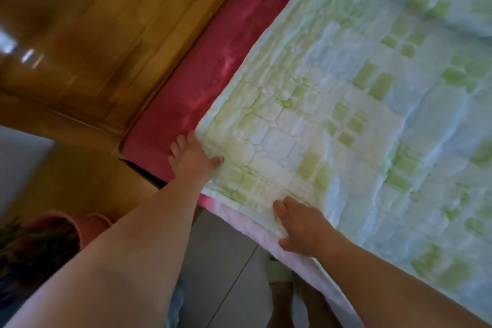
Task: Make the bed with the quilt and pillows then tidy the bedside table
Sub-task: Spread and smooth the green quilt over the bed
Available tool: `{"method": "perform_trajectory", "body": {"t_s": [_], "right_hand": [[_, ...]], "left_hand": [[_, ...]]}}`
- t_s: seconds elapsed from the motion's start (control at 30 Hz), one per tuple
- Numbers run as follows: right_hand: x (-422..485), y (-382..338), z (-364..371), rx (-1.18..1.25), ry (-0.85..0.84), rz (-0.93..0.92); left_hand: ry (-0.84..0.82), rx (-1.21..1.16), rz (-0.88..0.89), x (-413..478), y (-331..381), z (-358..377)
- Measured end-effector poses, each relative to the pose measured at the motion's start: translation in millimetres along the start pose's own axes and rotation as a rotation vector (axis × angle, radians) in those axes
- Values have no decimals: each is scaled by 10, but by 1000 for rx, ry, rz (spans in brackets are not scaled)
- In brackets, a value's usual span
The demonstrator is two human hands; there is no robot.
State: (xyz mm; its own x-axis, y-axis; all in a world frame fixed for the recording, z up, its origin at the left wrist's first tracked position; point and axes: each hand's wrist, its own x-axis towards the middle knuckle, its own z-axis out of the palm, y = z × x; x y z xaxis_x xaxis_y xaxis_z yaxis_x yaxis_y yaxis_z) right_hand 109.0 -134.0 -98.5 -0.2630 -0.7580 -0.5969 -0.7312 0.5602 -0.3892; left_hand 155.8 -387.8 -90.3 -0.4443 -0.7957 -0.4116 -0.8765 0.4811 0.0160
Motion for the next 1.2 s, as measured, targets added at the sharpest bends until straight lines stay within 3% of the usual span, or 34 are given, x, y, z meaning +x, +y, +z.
{"method": "perform_trajectory", "body": {"t_s": [0.1, 0.2, 0.3, 0.43, 0.63, 0.93, 1.2], "right_hand": [[106, -99, 33, 6, -12, 70], [217, -133, -17, 31, -66, 110], [304, -202, -51, 168, -107, 87], [291, -401, 2, 184, -249, -127], [361, -257, -343, 179, -391, -108], [1057, 349, -1578, 374, 46, 135], [1965, 624, -2226, 632, 293, 359]], "left_hand": [[-12, -60, 10, 29, -70, 14], [-125, -208, -9, 28, -117, 26], [-112, -40, 43, 33, -232, -31], [-47, 84, -58, 98, -454, -200], [-37, 178, -27, 159, -297, -360], [-14, -114, 15, 773, 413, -496], [-94, -303, 238, 1628, 1195, -605]]}}
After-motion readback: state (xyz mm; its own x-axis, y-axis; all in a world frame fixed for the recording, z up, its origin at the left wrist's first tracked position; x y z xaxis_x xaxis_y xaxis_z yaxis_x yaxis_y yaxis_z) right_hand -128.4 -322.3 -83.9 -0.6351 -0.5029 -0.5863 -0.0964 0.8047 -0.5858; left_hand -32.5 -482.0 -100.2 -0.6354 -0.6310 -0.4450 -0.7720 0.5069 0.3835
